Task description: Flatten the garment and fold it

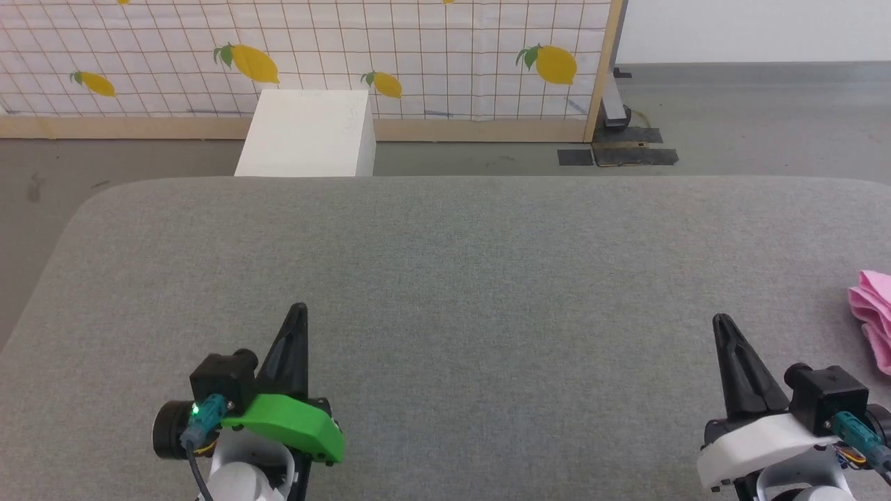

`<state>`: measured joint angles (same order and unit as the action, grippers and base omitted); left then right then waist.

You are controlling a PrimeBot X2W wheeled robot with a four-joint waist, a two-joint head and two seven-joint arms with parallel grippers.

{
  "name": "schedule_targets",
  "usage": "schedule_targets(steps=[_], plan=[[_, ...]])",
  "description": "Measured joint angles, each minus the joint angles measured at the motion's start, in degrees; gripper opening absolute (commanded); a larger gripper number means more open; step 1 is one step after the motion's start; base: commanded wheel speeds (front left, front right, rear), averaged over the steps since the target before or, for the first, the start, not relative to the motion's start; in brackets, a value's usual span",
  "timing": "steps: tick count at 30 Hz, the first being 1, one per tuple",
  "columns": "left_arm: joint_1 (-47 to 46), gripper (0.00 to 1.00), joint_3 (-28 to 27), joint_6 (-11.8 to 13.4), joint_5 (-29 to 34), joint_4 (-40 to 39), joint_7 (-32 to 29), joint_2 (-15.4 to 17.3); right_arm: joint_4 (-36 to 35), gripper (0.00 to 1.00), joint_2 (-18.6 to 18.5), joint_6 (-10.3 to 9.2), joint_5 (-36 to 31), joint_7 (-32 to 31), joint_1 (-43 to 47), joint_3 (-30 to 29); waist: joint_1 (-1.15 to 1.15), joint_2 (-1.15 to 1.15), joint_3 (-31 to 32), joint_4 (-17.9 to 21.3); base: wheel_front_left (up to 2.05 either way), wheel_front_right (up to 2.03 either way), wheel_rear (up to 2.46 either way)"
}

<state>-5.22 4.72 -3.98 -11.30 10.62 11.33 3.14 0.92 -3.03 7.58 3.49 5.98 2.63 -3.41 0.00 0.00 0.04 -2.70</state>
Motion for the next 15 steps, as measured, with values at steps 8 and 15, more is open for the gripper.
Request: schedule_targets(steps=[8,15], plan=[[0.48,0.0,-0.37,0.1,1.71,-1.01,-1.15,0.0,-0.01,0.0,0.0,0.0,-0.31,-0.52,-0.17,0.33,0.0,0.0,-0.01,0.28,0.0,0.0,0.0],[0.59,0.0,-0.66,0.53,2.3,-1.8,-1.76,0.0,-0.03,0.0,0.0,0.0,-0.48,-1.02,-0.2,0.57,0.0,0.0,-0.01,0.47,0.0,0.0,0.0]])
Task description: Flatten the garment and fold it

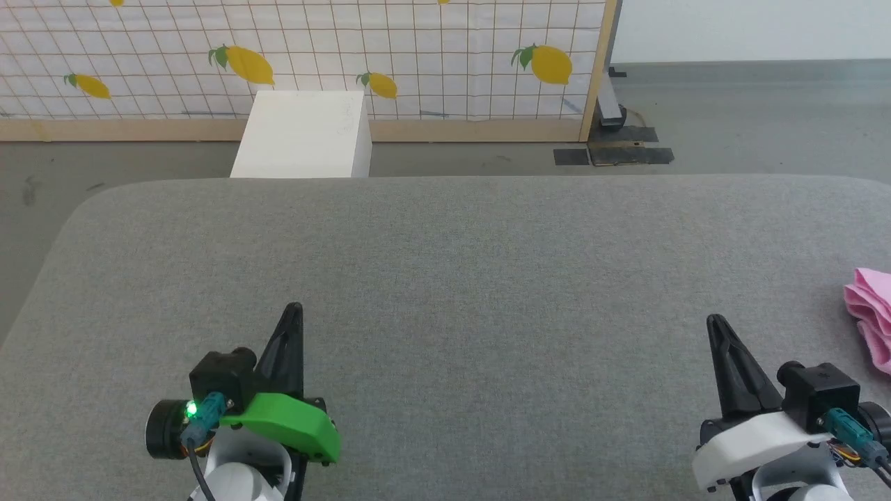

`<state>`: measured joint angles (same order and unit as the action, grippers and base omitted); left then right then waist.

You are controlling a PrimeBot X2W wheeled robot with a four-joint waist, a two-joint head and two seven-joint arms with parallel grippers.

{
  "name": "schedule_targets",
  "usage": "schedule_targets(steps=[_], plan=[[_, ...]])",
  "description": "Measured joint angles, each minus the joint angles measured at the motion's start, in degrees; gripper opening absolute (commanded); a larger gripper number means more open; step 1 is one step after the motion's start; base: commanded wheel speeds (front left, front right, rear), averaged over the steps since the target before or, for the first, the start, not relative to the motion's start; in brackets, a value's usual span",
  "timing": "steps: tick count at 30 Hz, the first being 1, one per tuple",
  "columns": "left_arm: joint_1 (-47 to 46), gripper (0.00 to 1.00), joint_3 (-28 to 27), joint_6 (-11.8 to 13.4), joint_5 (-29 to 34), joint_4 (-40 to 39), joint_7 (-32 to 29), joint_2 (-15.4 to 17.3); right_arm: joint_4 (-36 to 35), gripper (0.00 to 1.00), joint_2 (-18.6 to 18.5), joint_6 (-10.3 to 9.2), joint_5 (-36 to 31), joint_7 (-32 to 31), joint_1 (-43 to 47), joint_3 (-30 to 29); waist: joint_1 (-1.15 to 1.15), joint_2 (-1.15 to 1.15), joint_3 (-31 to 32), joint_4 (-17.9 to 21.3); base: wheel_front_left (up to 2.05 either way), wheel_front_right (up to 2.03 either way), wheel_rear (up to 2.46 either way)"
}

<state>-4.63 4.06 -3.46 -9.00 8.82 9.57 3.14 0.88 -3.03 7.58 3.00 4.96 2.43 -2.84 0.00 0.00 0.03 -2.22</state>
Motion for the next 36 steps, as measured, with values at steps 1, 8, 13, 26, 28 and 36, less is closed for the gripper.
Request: schedule_targets(steps=[1,8,13,26,28,36], plan=[[0.04,0.0,-0.07,0.01,0.08,-0.11,-0.25,0.0,0.0,0.0,0.01,0.0,-0.03,-0.02,-0.01,0.04,0.0,0.0,0.0,0.03,0.0,0.0,0.0],[0.55,0.0,-0.41,0.25,0.73,-0.75,-1.01,0.0,-0.02,0.0,0.0,0.0,-0.14,-0.49,-0.08,0.31,0.0,0.0,0.0,0.22,0.0,0.0,0.0],[0.6,0.0,-0.7,0.52,0.99,-1.37,-1.69,0.0,-0.04,0.0,0.01,0.0,-0.47,-0.78,-0.12,0.47,0.0,0.0,0.0,0.36,0.0,0.0,0.0],[1.19,0.0,-1.35,1.04,2.96,-2.71,-3.03,0.0,-0.1,0.0,0.01,0.0,-1.01,-1.52,-0.22,0.9,0.0,0.0,-0.01,0.72,0.0,0.0,0.0],[1.26,0.0,-1.44,1.09,3.0,-2.99,-3.47,0.0,-0.11,0.0,0.01,0.0,-1.04,-1.72,-0.32,0.97,0.0,0.0,-0.01,0.78,0.0,0.0,0.0],[1.75,0.0,-1.71,1.51,3.76,-3.79,-4.28,0.0,-0.16,0.0,0.01,0.0,-1.13,-2.08,-0.49,1.21,0.0,0.0,-0.01,1.0,0.0,0.0,0.0]])
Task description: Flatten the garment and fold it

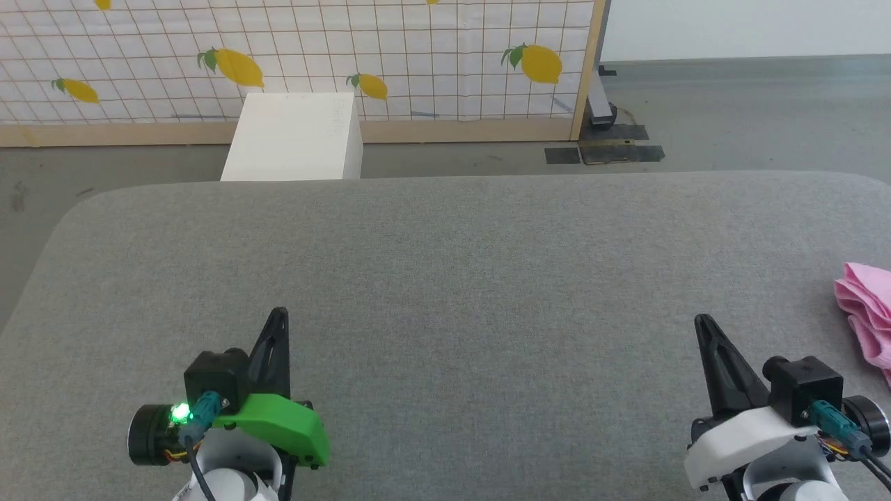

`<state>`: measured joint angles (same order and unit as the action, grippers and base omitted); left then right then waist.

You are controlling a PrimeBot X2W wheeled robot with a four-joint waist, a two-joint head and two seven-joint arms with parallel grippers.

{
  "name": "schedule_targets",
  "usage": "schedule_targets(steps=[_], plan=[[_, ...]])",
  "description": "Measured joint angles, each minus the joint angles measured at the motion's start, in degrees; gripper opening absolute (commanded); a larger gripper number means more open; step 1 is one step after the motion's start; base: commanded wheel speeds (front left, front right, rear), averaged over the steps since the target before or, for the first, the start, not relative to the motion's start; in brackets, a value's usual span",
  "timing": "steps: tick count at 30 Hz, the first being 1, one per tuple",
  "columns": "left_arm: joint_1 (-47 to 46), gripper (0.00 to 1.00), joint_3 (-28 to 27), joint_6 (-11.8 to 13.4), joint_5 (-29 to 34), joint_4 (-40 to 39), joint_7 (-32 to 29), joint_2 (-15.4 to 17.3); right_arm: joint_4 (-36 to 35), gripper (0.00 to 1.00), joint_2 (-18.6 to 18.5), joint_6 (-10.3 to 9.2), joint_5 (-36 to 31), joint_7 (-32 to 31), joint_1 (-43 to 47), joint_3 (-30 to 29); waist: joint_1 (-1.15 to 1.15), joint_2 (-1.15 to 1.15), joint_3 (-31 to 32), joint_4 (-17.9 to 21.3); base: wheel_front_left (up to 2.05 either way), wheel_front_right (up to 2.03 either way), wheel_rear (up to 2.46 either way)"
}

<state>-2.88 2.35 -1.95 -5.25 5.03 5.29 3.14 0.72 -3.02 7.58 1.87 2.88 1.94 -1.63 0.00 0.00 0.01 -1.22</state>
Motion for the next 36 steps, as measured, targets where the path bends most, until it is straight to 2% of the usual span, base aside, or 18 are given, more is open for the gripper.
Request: schedule_targets(steps=[36], plan=[[1.63,0.0,-1.72,1.09,3.83,-3.89,-4.31,-0.01,-0.25,0.0,0.01,0.01,-1.37,-2.23,-0.83,1.24,0.0,0.0,-0.01,1.01,0.0,0.0,0.0]])
